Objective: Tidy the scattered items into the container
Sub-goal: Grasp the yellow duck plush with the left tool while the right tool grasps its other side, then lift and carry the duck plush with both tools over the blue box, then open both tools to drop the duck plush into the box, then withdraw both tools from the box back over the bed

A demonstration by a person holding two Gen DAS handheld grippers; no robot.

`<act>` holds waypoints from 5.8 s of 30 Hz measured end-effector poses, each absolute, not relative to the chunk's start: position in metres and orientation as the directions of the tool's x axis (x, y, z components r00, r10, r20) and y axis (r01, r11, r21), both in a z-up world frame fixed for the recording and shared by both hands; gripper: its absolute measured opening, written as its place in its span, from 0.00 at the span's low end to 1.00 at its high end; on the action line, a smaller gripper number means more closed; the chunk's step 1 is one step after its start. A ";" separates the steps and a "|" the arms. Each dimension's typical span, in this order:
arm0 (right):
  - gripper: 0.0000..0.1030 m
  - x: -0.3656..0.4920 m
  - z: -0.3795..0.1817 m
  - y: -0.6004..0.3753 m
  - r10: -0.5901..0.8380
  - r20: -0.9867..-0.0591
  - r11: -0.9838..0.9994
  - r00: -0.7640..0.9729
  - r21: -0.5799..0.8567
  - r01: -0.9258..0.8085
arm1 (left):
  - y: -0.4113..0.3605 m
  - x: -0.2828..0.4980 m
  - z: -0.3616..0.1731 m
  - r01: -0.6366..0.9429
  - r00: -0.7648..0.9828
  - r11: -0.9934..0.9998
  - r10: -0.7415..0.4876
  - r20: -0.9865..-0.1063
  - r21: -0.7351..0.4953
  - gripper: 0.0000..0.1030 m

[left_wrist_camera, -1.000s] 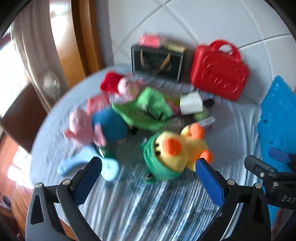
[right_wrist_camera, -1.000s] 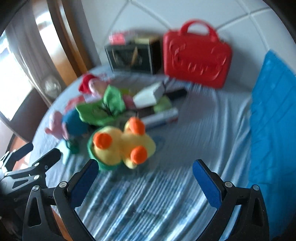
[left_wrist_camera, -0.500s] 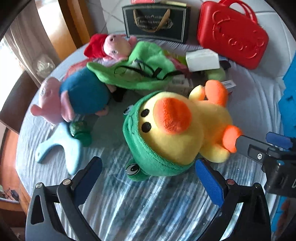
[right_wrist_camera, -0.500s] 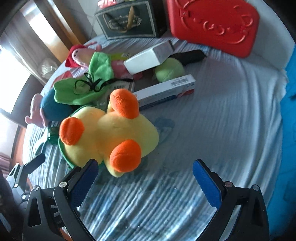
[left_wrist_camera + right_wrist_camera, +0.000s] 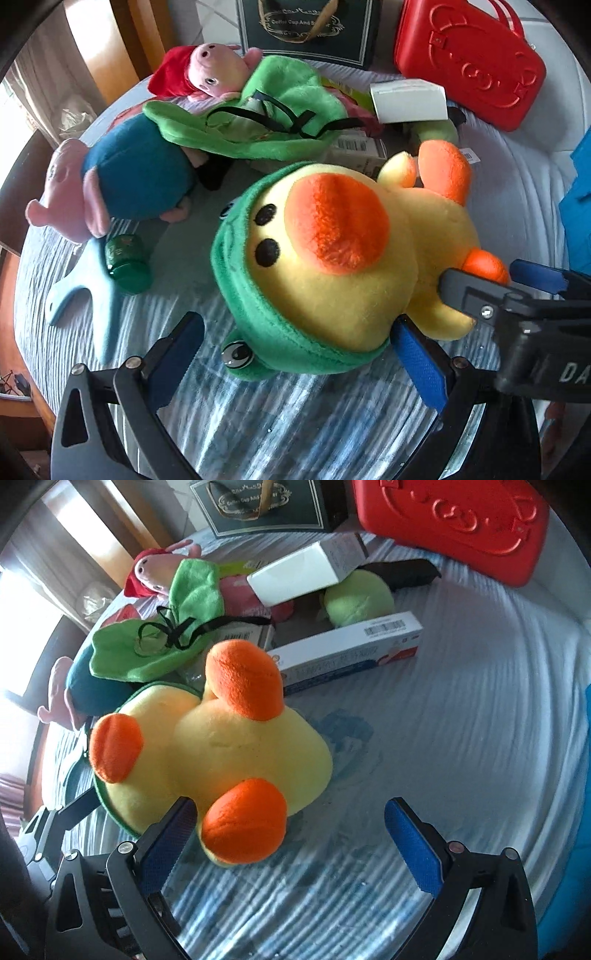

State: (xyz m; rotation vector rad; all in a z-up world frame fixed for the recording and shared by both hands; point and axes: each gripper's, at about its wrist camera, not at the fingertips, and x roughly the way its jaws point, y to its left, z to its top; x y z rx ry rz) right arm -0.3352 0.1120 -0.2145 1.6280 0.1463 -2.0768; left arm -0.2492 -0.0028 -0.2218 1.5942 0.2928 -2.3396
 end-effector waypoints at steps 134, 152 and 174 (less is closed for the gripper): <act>0.38 -0.108 0.010 0.668 0.118 -0.788 -0.992 -0.605 -0.072 -0.101 | 0.515 -0.094 0.025 -0.363 -0.559 -0.932 0.213 -0.801 0.005 0.78; 0.99 -0.025 0.046 0.660 0.088 -0.633 -0.994 -0.769 -0.008 -0.107 | 0.488 -0.046 0.043 -0.333 -0.671 -0.943 0.235 -0.703 0.002 0.82; 1.00 0.045 0.041 0.640 -0.015 -0.570 -0.990 -0.821 0.125 -0.068 | 0.445 0.010 0.056 -0.186 -0.813 -0.982 0.166 -0.558 -0.021 0.94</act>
